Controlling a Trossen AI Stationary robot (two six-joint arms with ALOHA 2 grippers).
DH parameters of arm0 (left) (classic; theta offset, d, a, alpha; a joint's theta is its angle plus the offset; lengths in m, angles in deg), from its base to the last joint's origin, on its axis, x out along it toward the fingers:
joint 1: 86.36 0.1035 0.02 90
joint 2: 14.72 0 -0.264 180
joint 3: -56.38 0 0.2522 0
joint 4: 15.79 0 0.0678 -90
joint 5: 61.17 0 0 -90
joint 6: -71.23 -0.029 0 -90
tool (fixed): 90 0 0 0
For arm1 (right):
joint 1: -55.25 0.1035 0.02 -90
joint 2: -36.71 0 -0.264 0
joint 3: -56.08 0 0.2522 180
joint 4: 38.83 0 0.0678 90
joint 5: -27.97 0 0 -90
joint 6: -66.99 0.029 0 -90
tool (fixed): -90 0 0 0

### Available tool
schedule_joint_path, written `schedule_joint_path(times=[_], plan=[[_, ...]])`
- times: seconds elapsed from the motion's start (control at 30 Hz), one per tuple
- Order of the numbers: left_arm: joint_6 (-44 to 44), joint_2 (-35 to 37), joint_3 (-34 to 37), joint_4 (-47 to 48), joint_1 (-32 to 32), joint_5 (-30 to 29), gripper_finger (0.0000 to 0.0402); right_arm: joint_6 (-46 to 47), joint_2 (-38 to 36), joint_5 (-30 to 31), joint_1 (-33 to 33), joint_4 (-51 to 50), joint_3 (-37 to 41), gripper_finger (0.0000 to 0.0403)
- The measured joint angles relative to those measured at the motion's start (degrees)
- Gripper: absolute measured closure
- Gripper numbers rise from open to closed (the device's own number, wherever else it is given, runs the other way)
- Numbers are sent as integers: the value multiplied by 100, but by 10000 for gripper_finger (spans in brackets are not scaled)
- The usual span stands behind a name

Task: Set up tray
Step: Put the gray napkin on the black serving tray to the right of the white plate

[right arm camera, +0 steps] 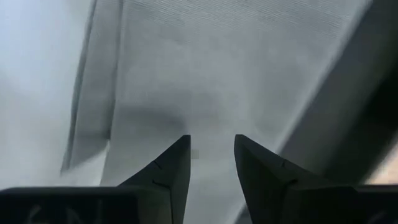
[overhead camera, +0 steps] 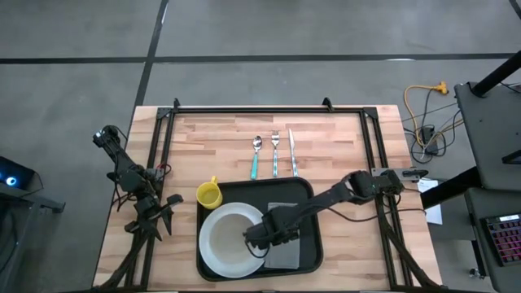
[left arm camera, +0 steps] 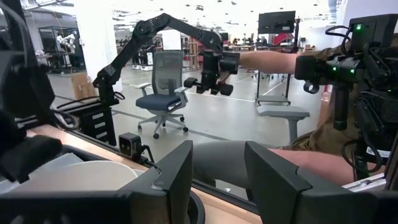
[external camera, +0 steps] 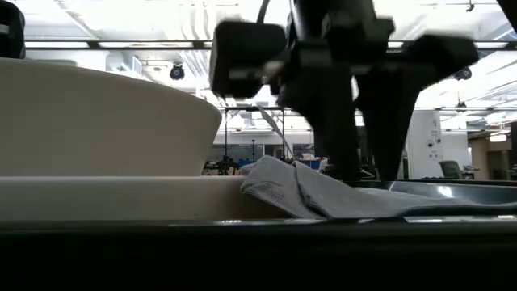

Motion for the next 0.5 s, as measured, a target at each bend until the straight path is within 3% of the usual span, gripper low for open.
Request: schedule_joint_path(times=[0.5], plan=[[-2,0,1,1,0,0,269,-950,-126,-309,-276,239,1093,294]])
